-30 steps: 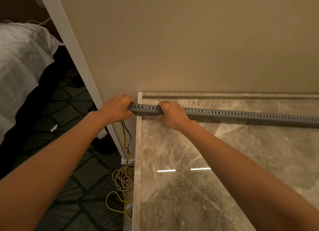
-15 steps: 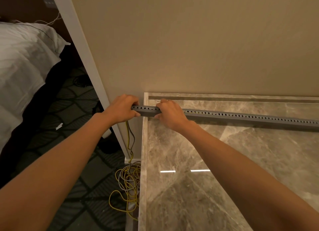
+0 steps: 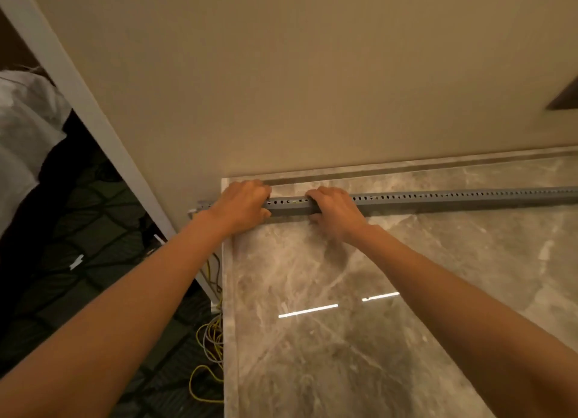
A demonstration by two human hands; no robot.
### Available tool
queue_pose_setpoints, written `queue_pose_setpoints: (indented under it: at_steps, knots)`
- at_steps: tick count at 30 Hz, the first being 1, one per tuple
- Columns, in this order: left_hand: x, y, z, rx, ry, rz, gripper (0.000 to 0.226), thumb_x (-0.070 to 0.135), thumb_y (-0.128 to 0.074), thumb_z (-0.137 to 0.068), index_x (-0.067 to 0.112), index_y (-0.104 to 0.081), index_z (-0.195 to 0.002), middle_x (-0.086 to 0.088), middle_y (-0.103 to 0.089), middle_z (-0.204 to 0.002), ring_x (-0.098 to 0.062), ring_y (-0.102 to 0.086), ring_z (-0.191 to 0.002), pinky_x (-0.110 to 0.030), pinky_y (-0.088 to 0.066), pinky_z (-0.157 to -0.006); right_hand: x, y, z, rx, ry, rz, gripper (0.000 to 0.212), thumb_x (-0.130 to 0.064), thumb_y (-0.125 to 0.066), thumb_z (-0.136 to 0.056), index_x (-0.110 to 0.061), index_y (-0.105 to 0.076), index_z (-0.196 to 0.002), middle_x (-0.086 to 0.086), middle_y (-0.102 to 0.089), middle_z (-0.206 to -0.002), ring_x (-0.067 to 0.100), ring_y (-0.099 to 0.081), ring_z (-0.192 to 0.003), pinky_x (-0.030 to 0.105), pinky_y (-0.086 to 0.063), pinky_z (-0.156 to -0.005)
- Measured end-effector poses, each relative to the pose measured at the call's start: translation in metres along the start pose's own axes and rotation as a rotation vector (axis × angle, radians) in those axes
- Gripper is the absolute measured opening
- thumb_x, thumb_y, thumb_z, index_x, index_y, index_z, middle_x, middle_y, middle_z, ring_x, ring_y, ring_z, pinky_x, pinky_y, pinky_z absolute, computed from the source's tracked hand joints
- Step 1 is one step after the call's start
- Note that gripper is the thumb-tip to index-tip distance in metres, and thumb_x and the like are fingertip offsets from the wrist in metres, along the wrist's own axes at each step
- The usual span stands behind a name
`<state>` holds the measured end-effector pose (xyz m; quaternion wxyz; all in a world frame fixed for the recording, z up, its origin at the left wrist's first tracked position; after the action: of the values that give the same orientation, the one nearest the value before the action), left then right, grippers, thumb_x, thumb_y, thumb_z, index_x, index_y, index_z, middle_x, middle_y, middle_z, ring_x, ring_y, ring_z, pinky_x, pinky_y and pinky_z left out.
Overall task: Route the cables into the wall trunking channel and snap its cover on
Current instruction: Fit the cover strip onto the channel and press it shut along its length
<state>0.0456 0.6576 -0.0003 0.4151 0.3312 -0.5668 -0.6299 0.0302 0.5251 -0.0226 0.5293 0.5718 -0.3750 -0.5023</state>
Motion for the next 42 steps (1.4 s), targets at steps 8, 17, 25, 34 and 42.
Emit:
queue_pose_setpoints:
  at_steps: [8, 17, 25, 34, 42]
  knots:
    - [0.129, -0.005, -0.052, 0.036, -0.125, -0.119, 0.035, 0.017, -0.052, -0.092, 0.004, -0.046, -0.124, -0.016, -0.052, -0.127, -0.034, -0.051, -0.116, -0.042, -0.044, -0.091, 0.126, 0.026, 0.045, 0.032, -0.161, -0.04, 0.049, -0.006, -0.05, -0.092, -0.008, -0.034, -0.139, 0.013, -0.044, -0.141, 0.031, -0.041, -0.128, 0.038, -0.03, -0.109]
    - [0.272, -0.008, -0.117, 0.119, -0.195, -0.317, 0.034, 0.007, -0.046, -0.094, 0.003, -0.039, -0.127, -0.017, -0.05, -0.128, -0.033, -0.053, -0.113, -0.04, -0.045, -0.092, 0.273, 0.043, 0.081, 0.064, -0.217, -0.058, 0.04, -0.006, -0.055, -0.089, -0.006, -0.042, -0.127, 0.013, -0.046, -0.135, 0.03, -0.045, -0.122, 0.038, -0.036, -0.104]
    - [0.299, -0.016, -0.13, 0.031, -0.22, -0.439, 0.029, 0.006, -0.04, -0.097, 0.002, -0.046, -0.126, -0.017, -0.054, -0.126, -0.031, -0.055, -0.112, -0.038, -0.048, -0.09, 0.32, 0.051, 0.093, 0.029, 0.031, 0.046, 0.041, 0.004, -0.047, -0.089, -0.008, -0.041, -0.128, 0.014, -0.048, -0.13, 0.03, -0.05, -0.114, 0.038, -0.044, -0.098]
    - [0.278, -0.017, -0.143, -0.131, -0.028, -0.23, 0.027, 0.007, -0.043, -0.094, 0.005, -0.049, -0.12, -0.015, -0.057, -0.124, -0.031, -0.055, -0.112, -0.038, -0.045, -0.091, 0.334, 0.043, 0.075, 0.037, 0.06, 0.159, 0.037, -0.017, -0.047, -0.095, -0.01, -0.043, -0.131, 0.012, -0.051, -0.131, 0.03, -0.048, -0.12, 0.038, -0.028, -0.111]
    - [0.256, -0.012, -0.156, -0.107, -0.002, -0.183, 0.028, 0.011, -0.041, -0.098, 0.001, -0.045, -0.123, -0.019, -0.045, -0.127, -0.036, -0.053, -0.109, -0.044, -0.047, -0.087, 0.381, 0.061, 0.062, 0.036, -0.183, 0.118, 0.026, -0.006, -0.052, -0.091, -0.006, -0.055, -0.116, 0.015, -0.059, -0.117, 0.034, -0.055, -0.107, 0.042, -0.045, -0.091]
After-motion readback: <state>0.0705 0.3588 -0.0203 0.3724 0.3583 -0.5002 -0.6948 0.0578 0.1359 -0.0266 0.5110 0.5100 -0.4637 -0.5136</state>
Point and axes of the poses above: each hand's wrist, its own z-axis away from the middle knuckle, its own y-axis out of the back of the hand, x = y × z, the point moved 7 cm from there along -z, towards the middle knuckle
